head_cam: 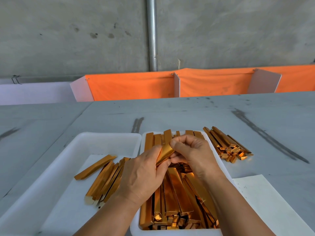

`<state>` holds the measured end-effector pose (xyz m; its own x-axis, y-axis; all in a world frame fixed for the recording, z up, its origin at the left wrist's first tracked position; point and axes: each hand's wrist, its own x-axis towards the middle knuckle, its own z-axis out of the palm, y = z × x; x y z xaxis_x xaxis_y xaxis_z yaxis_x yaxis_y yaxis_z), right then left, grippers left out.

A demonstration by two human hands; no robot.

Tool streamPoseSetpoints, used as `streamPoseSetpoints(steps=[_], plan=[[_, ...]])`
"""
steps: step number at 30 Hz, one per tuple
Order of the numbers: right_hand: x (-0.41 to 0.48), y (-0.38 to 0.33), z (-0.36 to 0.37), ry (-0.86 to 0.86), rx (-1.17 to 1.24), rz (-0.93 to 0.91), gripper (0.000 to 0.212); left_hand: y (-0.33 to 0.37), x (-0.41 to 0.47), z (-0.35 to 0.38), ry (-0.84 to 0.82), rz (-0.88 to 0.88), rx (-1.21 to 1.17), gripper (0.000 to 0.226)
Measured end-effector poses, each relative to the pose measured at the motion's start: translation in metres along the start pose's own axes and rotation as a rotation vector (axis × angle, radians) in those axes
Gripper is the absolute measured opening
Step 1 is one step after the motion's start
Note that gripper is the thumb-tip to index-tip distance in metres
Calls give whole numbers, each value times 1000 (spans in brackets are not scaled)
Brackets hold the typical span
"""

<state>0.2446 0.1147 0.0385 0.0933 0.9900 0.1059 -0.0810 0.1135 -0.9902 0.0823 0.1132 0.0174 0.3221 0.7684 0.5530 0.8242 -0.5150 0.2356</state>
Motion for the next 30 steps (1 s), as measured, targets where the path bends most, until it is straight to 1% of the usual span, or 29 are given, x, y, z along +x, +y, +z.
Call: streamPoseSetpoints(steps=[11, 16, 22, 24, 26, 30], plan=[[-1, -3, -2, 14, 64, 48, 8, -1, -1, 2, 11, 12, -16, 44], [-2, -3, -3, -10, 38, 39, 7, -1, -1, 2, 3, 14, -35, 42], [-3, -4, -2, -3, 16, 16, 17, 1, 1, 0, 24, -13, -44, 33], [-3, -4, -3, -13, 49, 28, 26, 0, 0, 0, 25, -16, -55, 35], [-4, -4, -5, -31, 75, 33, 31, -1, 0, 1, 19, -16, -63, 39], [-4, -4, -4, -68, 99, 35, 29, -1, 1, 2, 13, -28, -82, 43]])
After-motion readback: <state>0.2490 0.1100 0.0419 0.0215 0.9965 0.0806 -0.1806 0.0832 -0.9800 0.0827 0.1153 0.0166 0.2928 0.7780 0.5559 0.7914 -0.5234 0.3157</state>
